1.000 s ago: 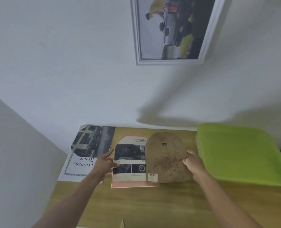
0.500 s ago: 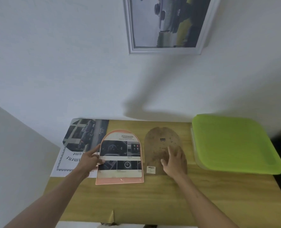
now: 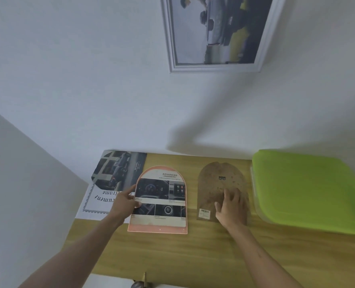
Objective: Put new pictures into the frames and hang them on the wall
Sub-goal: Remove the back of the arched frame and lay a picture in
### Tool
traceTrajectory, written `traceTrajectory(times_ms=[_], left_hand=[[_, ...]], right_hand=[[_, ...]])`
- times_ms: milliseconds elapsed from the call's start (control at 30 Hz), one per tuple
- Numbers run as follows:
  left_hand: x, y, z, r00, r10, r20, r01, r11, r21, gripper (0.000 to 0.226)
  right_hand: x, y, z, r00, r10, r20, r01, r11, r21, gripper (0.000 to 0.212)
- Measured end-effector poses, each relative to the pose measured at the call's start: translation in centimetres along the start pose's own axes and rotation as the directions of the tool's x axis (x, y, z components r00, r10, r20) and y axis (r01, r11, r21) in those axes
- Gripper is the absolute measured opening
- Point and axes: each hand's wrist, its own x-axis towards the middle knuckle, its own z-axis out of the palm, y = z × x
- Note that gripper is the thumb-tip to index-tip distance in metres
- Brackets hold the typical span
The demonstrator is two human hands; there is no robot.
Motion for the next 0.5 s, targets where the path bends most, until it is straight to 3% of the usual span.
traceTrajectory(times_ms=[100, 167, 333, 500], left_hand=[[0.2, -0.2, 0.7, 0.995, 0.077, -0.068, -0.064, 0.982, 0.176, 0.059], [0.3, -0.2, 1.1, 0.985, 0.137, -0.101, -0.102, 0.951, 0.293, 0.053], [1.4, -0.7, 1.9, 0.969, 0.202, -0.144, -0.135, 0.917, 0.375, 0.043], [1.8, -1.8, 2.9, 0.958, 0.279, -0.071, -0.181, 0.775, 0.605, 0.043]], right_hand=[[-1.2, -2.1, 0.6, 0.963, -0.247, -0.107, 0.257, 0.962, 0.092, 0.044], [-1.7, -4.0, 0.9, 0.935, -0.349, -0.061, 0.354, 0.915, 0.195, 0.037], [-2.2, -8.1, 1.2, 0.938, -0.325, 0.119, 0.272, 0.906, 0.325, 0.035], [-2.9, -10.0, 1.9, 0.961, -0.258, 0.102, 0.214, 0.924, 0.317, 0.039]])
